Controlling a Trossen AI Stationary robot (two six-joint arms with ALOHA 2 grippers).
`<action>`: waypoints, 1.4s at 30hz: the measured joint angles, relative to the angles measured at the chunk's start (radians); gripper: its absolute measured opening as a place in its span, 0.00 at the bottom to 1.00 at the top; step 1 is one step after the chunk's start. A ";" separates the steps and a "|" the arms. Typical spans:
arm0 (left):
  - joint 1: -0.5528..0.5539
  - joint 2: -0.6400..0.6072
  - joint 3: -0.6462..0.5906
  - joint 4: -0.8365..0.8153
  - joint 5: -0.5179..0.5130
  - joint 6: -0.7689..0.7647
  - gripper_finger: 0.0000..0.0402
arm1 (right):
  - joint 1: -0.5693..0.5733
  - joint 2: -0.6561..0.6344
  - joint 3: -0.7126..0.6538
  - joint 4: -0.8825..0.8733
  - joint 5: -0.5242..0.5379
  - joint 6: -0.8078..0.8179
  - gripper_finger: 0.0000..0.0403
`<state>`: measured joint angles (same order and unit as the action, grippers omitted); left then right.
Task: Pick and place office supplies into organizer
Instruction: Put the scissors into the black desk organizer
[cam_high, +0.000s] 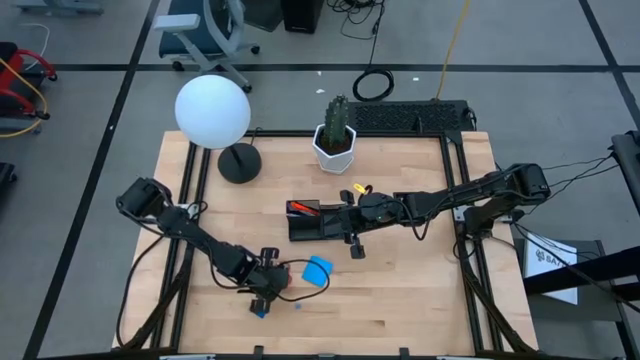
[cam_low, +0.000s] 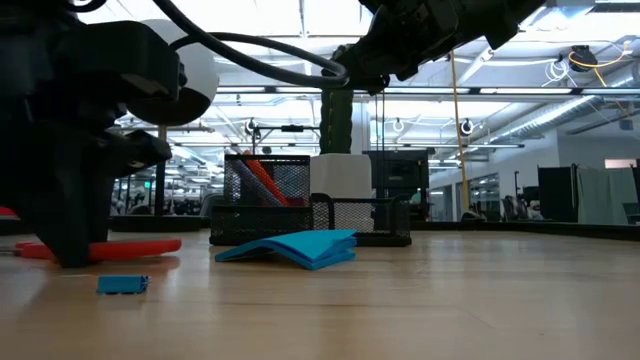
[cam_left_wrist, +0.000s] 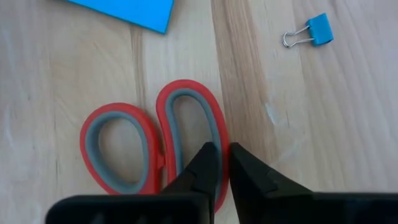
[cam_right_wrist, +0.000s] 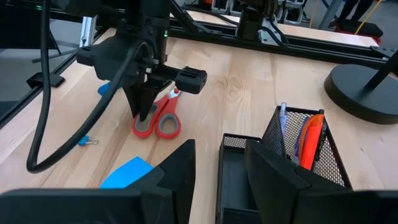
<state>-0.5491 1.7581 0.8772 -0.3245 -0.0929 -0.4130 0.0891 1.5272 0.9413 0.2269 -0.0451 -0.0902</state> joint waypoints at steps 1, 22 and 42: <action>0.000 -0.008 -0.001 0.002 0.000 0.000 0.09 | 0.000 0.000 0.000 0.000 0.000 0.000 0.32; 0.008 -0.238 -0.003 0.090 -0.044 0.095 0.04 | 0.000 0.000 0.000 0.015 0.000 0.007 0.32; 0.073 -0.527 -0.002 0.115 -0.229 0.277 0.04 | -0.004 -0.037 -0.001 0.035 0.118 0.061 0.32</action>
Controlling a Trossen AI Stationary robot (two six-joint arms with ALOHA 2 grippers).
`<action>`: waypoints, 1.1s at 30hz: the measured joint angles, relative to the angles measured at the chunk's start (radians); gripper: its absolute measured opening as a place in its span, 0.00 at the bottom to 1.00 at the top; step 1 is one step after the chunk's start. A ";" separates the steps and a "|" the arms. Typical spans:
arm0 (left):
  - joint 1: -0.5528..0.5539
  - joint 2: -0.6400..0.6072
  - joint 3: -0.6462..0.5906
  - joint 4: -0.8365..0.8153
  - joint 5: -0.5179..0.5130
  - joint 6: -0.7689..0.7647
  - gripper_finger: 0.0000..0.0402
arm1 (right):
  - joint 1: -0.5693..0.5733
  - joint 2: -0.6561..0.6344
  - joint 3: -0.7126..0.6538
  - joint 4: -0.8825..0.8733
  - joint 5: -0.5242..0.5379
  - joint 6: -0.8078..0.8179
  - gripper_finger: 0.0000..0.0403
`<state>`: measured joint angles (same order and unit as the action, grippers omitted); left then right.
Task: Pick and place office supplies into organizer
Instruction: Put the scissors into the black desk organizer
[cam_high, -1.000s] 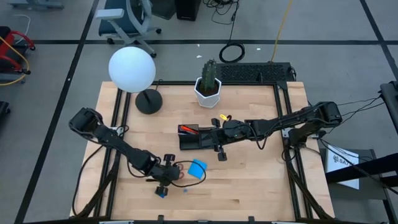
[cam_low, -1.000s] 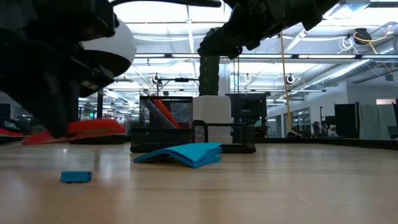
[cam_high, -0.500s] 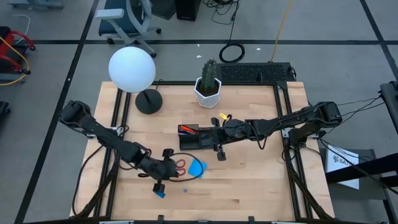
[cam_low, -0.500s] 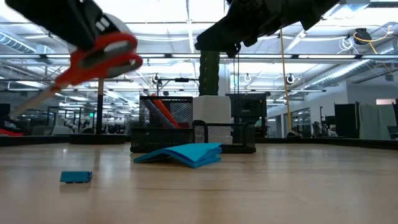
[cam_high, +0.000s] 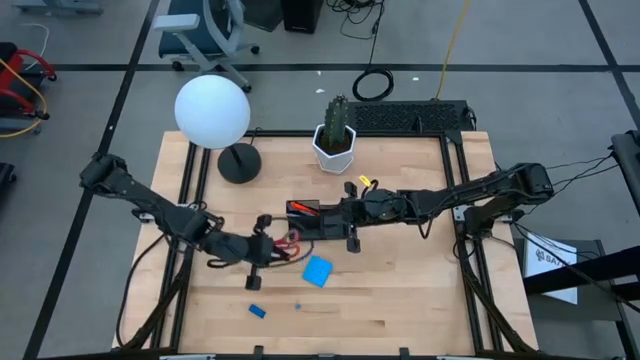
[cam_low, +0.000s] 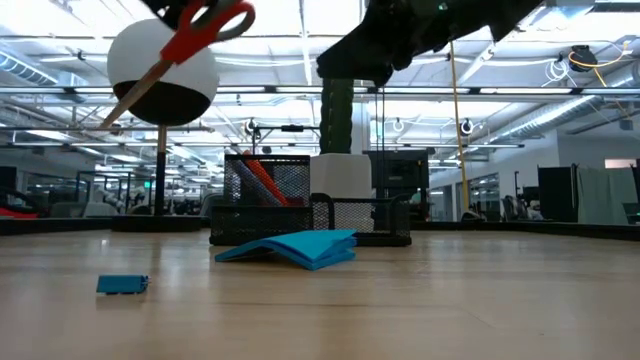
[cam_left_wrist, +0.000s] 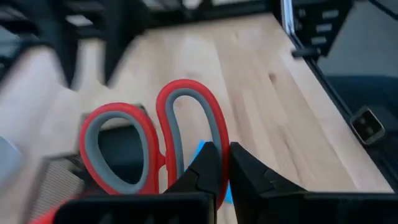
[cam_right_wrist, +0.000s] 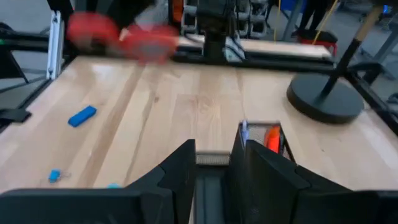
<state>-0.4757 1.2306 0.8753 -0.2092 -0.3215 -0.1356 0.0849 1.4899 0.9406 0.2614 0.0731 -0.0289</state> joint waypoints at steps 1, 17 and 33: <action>0.009 -0.015 0.000 0.007 -0.004 0.020 0.04 | 0.001 -0.006 -0.001 -0.004 0.006 0.006 0.32; 0.248 -0.190 -0.212 0.573 0.193 0.193 0.04 | 0.003 -0.058 0.000 -0.048 0.006 0.047 0.32; 0.500 -0.147 -0.503 1.211 0.463 0.050 0.04 | 0.005 -0.058 0.000 -0.026 0.008 0.044 0.32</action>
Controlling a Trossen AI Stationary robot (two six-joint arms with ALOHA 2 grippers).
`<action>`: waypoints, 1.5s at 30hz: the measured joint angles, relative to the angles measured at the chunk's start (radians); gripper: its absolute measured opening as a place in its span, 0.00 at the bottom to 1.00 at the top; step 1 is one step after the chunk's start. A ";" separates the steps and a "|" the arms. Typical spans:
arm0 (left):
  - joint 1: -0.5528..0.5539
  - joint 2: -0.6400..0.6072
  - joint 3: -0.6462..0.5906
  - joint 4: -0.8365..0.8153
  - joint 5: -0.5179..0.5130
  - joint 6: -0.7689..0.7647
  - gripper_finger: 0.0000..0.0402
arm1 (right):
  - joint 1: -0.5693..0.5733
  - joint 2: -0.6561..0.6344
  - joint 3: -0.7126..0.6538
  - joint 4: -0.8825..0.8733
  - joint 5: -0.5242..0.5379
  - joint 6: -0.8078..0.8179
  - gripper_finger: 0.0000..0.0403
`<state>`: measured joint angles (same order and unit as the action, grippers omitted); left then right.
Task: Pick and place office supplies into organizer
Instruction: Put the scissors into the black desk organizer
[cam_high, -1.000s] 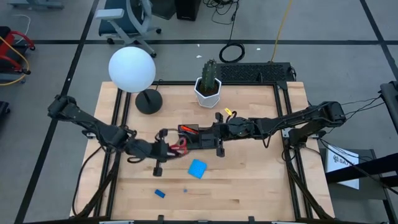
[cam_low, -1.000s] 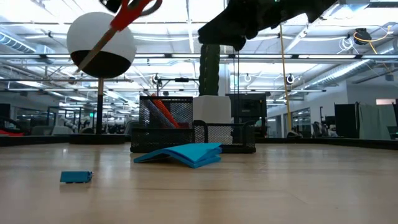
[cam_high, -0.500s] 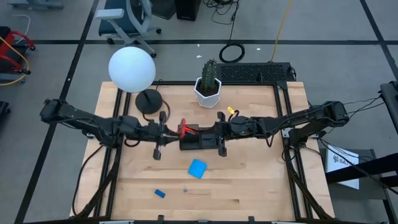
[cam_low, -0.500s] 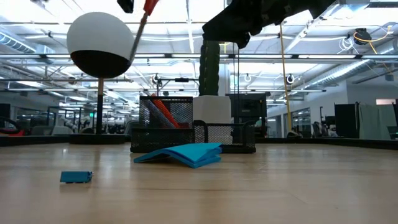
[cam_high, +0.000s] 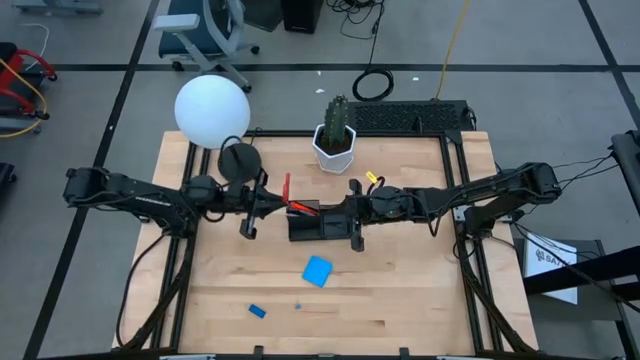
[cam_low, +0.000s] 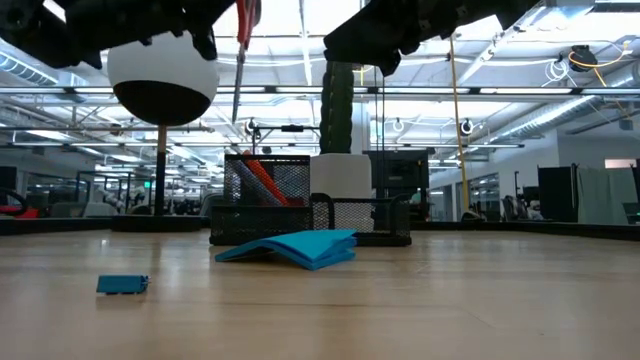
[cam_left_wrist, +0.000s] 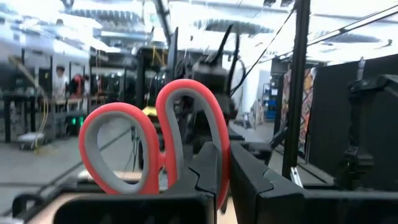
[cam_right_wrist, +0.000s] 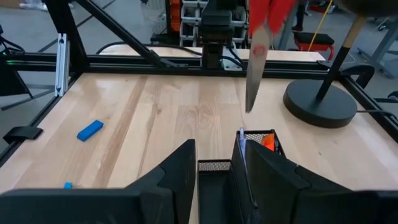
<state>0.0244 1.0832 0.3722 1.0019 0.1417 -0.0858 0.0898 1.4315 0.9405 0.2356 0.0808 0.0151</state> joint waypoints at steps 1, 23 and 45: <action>0.002 0.011 -0.003 0.001 0.002 -0.005 0.04 | 0.000 0.000 0.000 -0.001 0.000 0.000 0.32; 0.077 0.178 0.006 0.181 0.094 -0.011 0.04 | 0.000 0.001 0.000 0.000 0.001 -0.003 0.32; 0.113 0.444 0.071 0.412 0.120 -0.055 0.04 | -0.001 0.001 0.000 0.006 0.001 -0.008 0.32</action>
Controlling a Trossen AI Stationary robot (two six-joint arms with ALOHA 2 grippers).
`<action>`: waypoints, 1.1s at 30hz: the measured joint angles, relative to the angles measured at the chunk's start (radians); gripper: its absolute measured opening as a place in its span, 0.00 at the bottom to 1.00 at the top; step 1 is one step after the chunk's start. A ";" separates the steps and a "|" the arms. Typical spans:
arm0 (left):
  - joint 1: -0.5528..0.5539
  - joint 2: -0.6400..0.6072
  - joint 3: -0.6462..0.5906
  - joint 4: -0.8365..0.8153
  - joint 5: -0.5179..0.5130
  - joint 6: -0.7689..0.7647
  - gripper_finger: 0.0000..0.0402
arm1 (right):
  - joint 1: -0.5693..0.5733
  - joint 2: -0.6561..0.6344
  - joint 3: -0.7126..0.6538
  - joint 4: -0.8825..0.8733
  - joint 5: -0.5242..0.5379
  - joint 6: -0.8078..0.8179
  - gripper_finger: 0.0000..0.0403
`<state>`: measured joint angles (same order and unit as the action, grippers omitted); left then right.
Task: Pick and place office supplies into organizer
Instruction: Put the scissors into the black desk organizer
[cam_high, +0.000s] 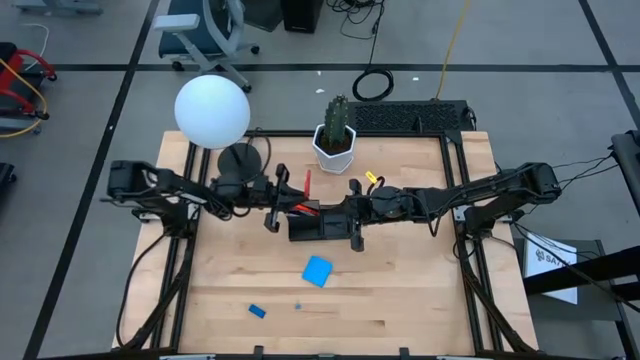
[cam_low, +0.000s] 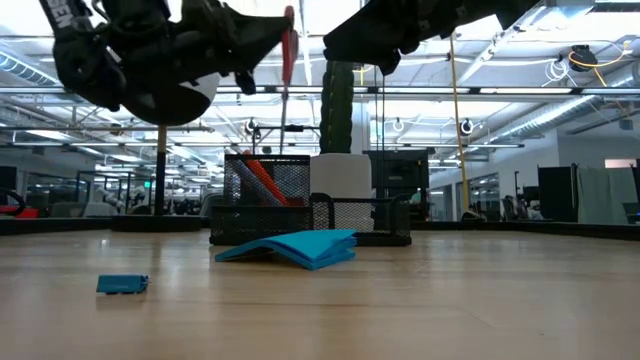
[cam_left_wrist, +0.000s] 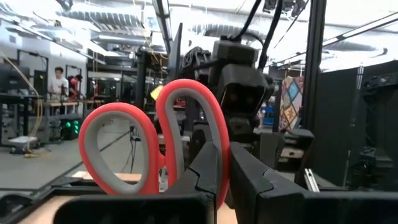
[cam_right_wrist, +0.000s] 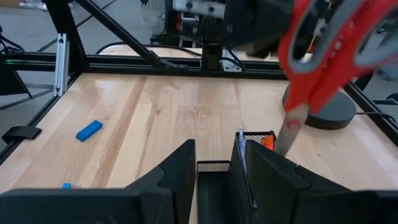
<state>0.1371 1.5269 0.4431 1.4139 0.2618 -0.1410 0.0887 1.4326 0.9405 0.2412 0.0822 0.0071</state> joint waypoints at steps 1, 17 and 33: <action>0.000 0.019 0.011 0.001 0.001 -0.003 0.04 | 0.000 0.000 0.000 0.001 0.000 0.000 0.32; 0.013 0.191 0.056 0.033 0.010 -0.050 0.04 | 0.000 0.000 0.000 0.000 0.000 0.003 0.32; 0.010 0.188 0.057 -0.056 0.011 -0.019 0.05 | 0.000 0.000 0.000 0.000 0.000 0.004 0.32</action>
<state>0.1471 1.7153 0.5005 1.3581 0.2724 -0.1600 0.0887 1.4326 0.9405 0.2413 0.0820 0.0113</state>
